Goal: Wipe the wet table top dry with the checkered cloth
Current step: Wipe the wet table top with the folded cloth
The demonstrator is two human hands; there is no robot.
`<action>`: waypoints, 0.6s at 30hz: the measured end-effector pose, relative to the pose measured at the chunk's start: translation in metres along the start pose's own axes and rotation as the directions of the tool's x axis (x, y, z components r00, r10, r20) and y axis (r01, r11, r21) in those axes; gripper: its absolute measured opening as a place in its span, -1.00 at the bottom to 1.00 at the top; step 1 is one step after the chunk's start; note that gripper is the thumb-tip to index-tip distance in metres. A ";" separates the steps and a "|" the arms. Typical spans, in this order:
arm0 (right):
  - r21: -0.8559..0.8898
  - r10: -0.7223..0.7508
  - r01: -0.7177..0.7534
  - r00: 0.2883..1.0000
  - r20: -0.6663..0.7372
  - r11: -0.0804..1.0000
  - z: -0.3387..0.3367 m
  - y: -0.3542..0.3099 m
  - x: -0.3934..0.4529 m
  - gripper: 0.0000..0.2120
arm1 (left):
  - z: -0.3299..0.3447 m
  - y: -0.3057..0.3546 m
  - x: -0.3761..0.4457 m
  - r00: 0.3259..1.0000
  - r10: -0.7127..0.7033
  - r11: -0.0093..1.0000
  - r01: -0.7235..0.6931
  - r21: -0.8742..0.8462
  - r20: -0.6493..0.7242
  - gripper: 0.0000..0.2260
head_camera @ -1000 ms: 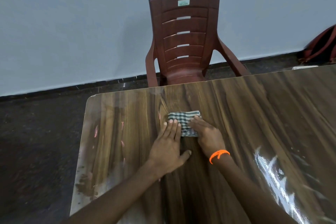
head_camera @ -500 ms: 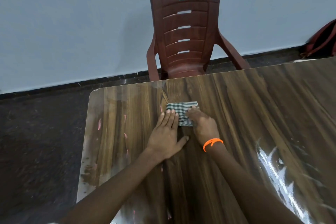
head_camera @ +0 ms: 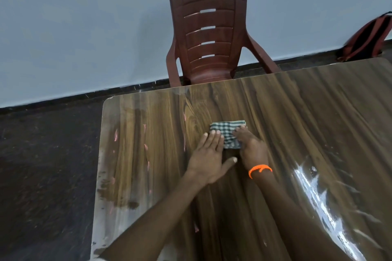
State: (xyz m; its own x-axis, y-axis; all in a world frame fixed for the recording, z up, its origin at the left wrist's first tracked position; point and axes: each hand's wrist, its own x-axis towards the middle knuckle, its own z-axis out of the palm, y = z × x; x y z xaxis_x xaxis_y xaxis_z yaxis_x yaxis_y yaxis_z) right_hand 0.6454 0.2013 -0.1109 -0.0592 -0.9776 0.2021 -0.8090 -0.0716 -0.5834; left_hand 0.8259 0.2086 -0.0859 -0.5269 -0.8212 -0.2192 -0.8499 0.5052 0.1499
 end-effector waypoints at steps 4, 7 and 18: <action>0.032 -0.032 0.029 0.996 0.088 0.999 0.018 -0.019 -0.013 -0.55 | 0.000 -0.024 -0.026 1.000 -0.001 0.999 0.001 -0.035 0.000 -0.13; 0.070 -0.065 0.058 0.993 0.099 0.996 0.014 -0.034 -0.050 -0.58 | 0.006 -0.017 -0.071 1.000 0.003 0.996 -0.001 -0.084 0.016 -0.15; 0.043 -0.009 0.005 0.996 0.094 0.999 -0.027 -0.007 -0.084 -0.52 | 0.014 0.039 -0.071 0.999 0.018 0.996 -0.013 -0.089 0.049 -0.11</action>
State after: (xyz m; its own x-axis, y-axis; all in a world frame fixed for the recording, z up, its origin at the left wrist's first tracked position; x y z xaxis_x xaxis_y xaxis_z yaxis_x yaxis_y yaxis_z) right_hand 0.6397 0.2891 -0.1026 0.0034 -0.9912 0.1323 -0.7836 -0.0848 -0.6155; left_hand 0.8306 0.2905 -0.0779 -0.5418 -0.7980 -0.2639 -0.8384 0.4905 0.2379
